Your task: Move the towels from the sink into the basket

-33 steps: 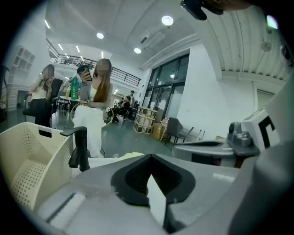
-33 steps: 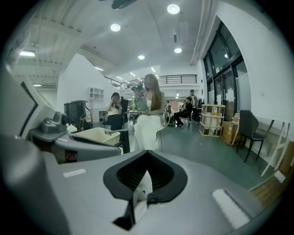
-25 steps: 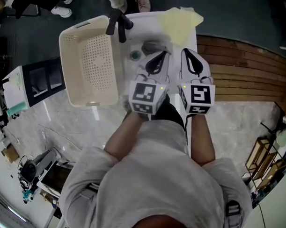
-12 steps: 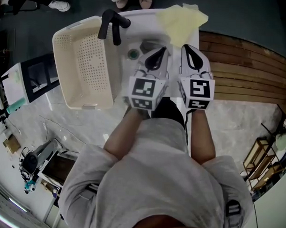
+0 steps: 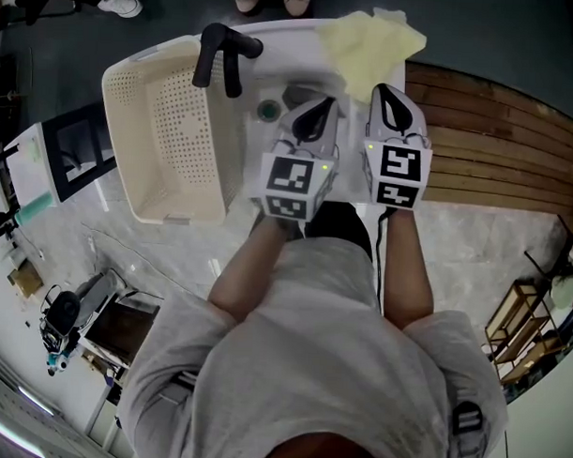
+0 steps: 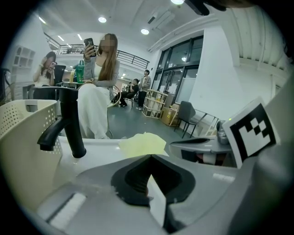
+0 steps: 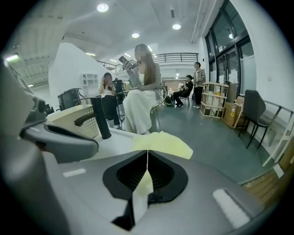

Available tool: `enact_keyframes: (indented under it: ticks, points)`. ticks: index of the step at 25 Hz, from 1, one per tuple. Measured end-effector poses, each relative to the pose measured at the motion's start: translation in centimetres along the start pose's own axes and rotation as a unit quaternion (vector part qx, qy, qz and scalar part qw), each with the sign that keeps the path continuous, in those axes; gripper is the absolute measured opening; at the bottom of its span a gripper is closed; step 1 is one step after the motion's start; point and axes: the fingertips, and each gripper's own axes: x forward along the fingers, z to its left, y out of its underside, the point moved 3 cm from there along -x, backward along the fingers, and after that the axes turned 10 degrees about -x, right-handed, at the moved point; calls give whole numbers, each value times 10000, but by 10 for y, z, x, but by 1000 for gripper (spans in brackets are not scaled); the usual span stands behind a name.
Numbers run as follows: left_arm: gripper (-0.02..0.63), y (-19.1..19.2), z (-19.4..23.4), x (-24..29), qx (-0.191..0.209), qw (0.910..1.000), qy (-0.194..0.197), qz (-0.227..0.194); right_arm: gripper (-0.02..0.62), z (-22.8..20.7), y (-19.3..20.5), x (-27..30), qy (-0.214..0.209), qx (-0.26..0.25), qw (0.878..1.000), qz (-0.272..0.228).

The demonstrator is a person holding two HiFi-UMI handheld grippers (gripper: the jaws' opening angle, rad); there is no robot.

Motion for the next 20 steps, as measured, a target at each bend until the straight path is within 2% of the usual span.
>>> enact_keyframes:
  ticks: [1,2,12,16,20]
  points:
    - [20,1,1,1,-2,10000,-9,21,39,-1,2,4,-3,3,10000,70]
    - [20,2,2,2,-4,10000,-20,41,104,-2,5,8,-31,12,9999,142]
    - [20,6,17,1,-60,9998,-169,106,138,-2,33,44,-125,-123,9963,846]
    - [20,9,14,-2,-76,9997,-212,100,136,-2,48,50,-161,-228,9929,1158]
    - [20,10,18,-5,-97,9996,-256,101,17,-1,54,54,-108,-345,9917,1237]
